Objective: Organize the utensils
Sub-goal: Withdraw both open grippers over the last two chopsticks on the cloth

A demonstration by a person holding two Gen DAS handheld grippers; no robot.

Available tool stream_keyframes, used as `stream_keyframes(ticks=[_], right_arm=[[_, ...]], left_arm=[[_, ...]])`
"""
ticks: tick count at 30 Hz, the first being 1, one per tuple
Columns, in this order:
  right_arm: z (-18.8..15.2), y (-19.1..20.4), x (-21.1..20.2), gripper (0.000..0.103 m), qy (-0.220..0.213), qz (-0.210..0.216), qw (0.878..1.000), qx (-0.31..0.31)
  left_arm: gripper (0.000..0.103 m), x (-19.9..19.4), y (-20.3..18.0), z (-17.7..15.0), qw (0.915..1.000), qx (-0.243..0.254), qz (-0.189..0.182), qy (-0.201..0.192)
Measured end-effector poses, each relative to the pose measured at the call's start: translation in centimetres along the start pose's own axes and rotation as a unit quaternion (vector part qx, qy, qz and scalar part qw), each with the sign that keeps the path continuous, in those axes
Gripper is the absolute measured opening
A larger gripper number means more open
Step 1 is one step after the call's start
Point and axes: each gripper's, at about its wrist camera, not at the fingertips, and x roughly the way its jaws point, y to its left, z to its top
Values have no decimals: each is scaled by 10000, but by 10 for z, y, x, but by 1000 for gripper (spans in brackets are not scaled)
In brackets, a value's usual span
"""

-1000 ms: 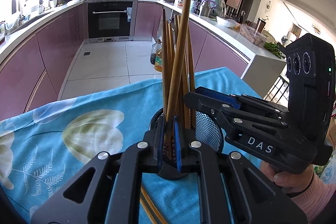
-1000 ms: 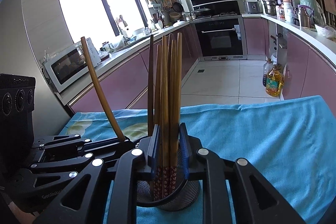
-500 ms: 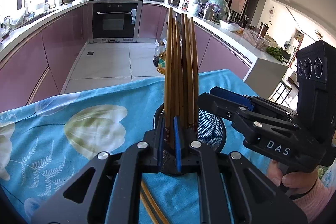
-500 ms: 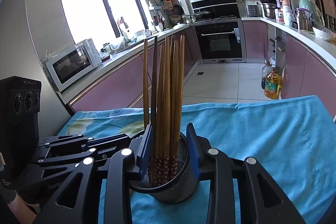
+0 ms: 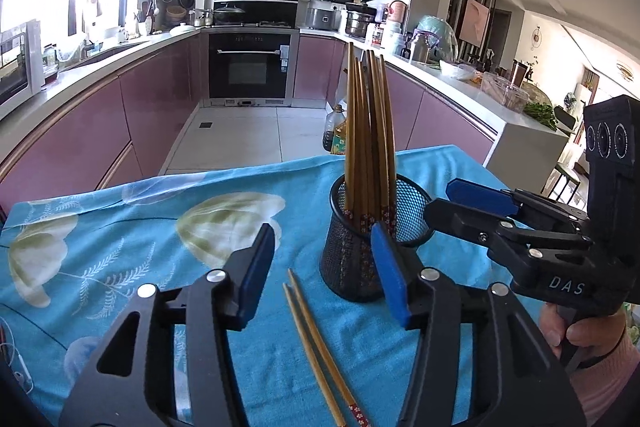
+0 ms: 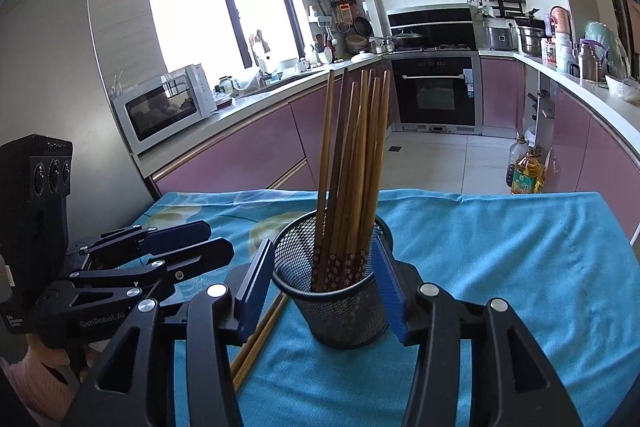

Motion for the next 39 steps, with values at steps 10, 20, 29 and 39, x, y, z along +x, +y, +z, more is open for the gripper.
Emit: stream_keyframes(ticks=[10,20,29,39], right_arm=[[-49,27,24,53,887,291,9953,-275],[-82,54,44,53,1496,363,9873,-395],[-95,67,44,46,1619,156,9849,-589],[-94,63,43,29,1712,-144,9838,-503]], left_arm=[[58,-19,28,-54,9987,-140,281,398],[58,-21,45,-89,9961,-406,387,685],[58,-18,47,-100,9948,-532,335,805],[58,-16,40,-102,9952,-424,199,859]])
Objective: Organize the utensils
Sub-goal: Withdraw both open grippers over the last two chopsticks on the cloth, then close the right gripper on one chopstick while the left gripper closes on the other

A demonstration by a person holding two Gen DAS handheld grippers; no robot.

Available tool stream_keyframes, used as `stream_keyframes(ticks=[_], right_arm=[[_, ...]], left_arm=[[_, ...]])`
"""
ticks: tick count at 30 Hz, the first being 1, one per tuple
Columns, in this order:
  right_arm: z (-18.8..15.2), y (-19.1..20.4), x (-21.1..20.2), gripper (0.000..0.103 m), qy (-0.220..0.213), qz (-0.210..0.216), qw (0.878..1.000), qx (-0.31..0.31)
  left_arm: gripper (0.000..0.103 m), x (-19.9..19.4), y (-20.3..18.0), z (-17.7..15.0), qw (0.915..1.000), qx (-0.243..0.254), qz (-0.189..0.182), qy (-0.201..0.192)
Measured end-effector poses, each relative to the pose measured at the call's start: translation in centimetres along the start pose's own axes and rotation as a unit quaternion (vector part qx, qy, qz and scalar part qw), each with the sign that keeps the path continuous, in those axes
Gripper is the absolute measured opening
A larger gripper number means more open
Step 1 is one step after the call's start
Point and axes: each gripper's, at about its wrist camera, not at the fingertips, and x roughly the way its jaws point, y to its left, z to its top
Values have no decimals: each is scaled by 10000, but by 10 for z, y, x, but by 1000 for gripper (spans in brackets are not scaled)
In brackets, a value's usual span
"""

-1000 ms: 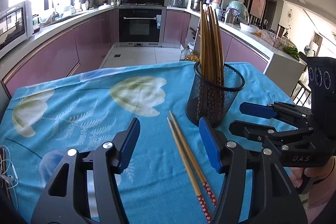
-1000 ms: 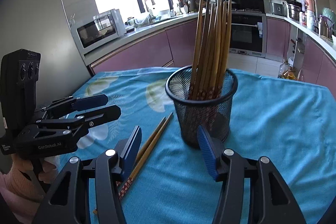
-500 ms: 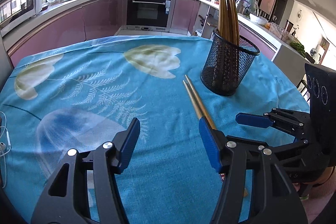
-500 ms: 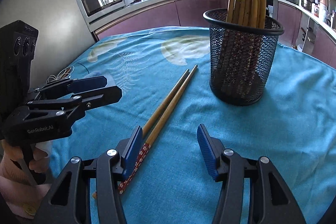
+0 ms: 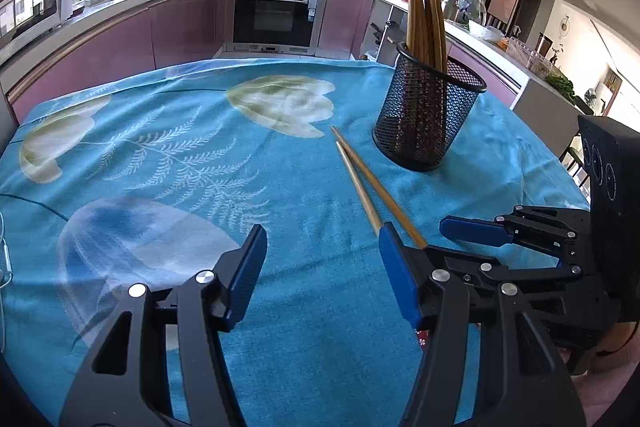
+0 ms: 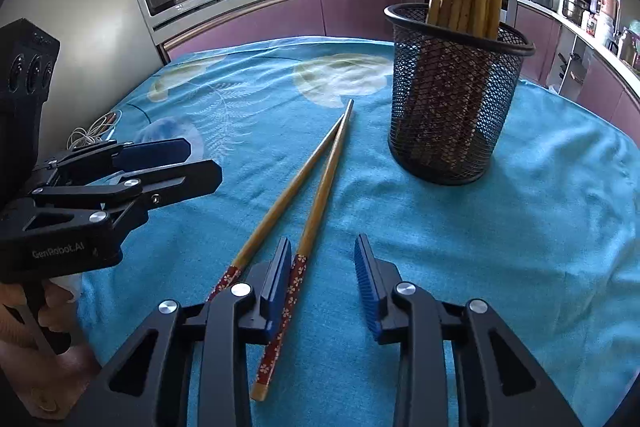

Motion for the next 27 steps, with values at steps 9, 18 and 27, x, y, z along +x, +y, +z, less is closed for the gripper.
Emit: stream_keyframes(ticks=[9,18,27], right_arm=[[7,-15,2,29,63,259,9993,247],[20,-20,11,29,120,316,9993,171],[38,-16,28,21,119,174,9998,-2]], left_arm=[[53,14,-24,-2,9985,418,-244,239],[33,28,-30,-6,9967,494,-329,551],[28,39,-33,1,9963,504,-271,636]])
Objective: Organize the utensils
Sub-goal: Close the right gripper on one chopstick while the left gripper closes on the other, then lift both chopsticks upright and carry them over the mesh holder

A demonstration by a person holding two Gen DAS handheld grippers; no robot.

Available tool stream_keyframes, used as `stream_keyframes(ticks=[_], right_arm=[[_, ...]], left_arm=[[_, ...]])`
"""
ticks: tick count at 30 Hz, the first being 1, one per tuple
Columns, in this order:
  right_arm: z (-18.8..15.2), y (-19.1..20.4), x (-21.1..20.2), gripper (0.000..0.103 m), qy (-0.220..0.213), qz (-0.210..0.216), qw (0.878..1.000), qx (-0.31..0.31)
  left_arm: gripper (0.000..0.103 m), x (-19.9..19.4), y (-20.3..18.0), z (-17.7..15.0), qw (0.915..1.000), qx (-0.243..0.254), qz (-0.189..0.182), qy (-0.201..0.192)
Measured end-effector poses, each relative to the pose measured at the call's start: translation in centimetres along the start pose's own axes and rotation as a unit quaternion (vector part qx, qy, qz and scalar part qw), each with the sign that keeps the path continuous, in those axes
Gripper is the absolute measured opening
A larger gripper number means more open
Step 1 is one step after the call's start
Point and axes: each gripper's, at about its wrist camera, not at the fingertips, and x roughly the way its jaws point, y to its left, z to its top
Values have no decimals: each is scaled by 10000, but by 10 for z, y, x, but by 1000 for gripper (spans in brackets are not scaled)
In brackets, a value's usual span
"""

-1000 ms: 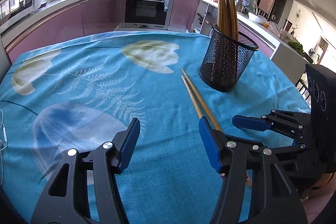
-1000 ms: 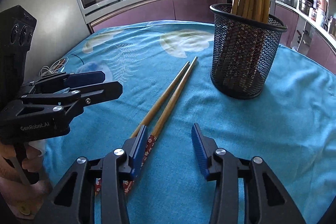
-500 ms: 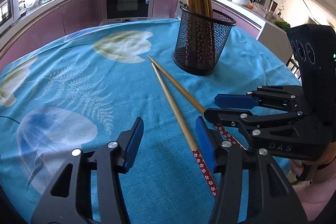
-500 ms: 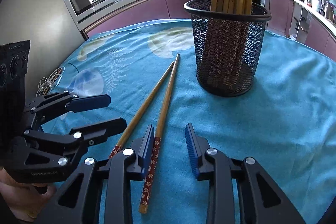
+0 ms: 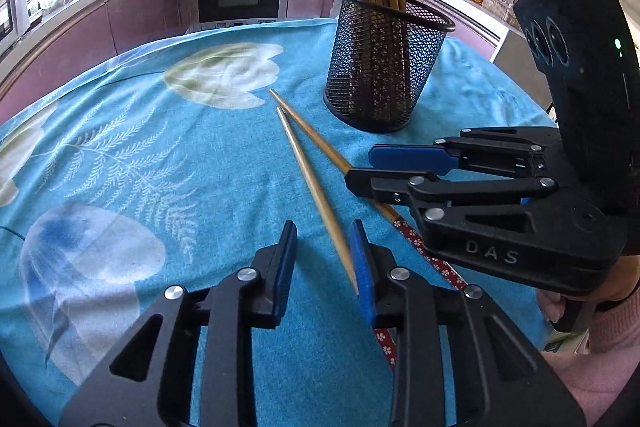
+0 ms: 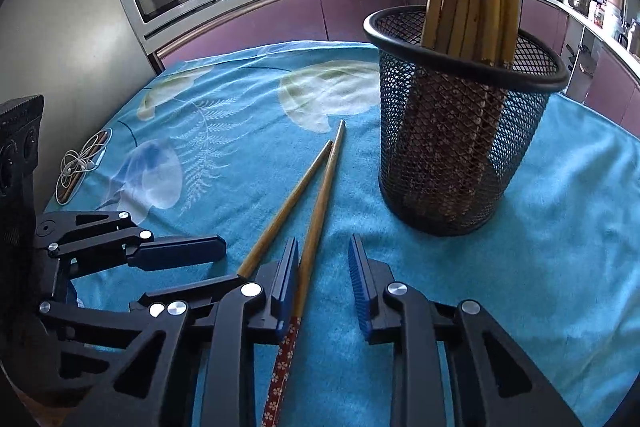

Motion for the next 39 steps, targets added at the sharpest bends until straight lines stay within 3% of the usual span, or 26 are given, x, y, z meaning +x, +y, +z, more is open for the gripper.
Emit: stream_keyframes(ticks=[4,7,27,39], right_arm=[[5,-1,4,15,7,-47,10000,-12],[4,-3,4,9,21,6,10000,38],[9,-9,4,6,-93,22,9996,248],[3,-12,-24,6,-444,406,9977,302]], left_arm=[[23,4,3,5,10000,-50,4,21],[13,5,7,7,9999,-122,-6,47],[9,21,13,28,9991,-353,212,-12],[7,-2,16,24,9983,-503,196,-241]])
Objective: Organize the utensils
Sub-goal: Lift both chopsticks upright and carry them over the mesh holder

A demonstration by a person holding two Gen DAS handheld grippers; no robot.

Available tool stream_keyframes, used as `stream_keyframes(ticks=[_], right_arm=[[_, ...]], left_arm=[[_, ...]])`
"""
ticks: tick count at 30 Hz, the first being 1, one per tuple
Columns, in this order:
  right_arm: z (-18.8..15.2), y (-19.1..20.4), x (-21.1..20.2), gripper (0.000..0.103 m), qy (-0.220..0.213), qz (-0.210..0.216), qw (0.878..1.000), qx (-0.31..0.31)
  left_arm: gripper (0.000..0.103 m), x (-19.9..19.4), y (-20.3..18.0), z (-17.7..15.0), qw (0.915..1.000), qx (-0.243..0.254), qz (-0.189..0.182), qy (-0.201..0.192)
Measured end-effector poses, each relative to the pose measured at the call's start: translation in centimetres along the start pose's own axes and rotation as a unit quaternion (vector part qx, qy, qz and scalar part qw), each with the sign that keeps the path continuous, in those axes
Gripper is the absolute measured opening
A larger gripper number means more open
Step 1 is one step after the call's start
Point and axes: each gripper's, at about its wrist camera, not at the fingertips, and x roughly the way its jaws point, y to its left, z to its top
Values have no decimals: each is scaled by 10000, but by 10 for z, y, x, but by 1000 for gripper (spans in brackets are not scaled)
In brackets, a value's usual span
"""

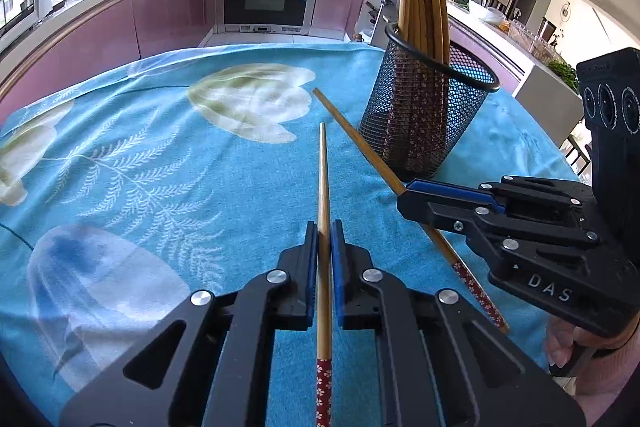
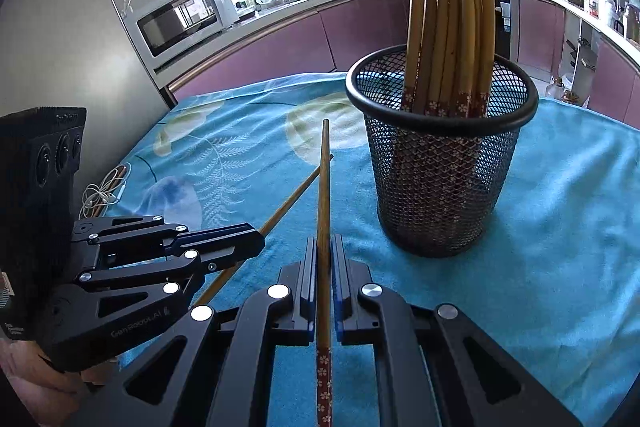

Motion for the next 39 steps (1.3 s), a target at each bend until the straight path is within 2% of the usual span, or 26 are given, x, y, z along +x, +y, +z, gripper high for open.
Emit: stream_keyframes(ticks=[9,39], right_arm=[[-2,4,-19,6,-165,331,9993,-9],[-2,8,-64,6,-768,445,9960,-34]], left_arm=[[7,-25,-3,1,9996,-22,-113,-239],[7,-78,-19,9,9951,7,-514,-840]])
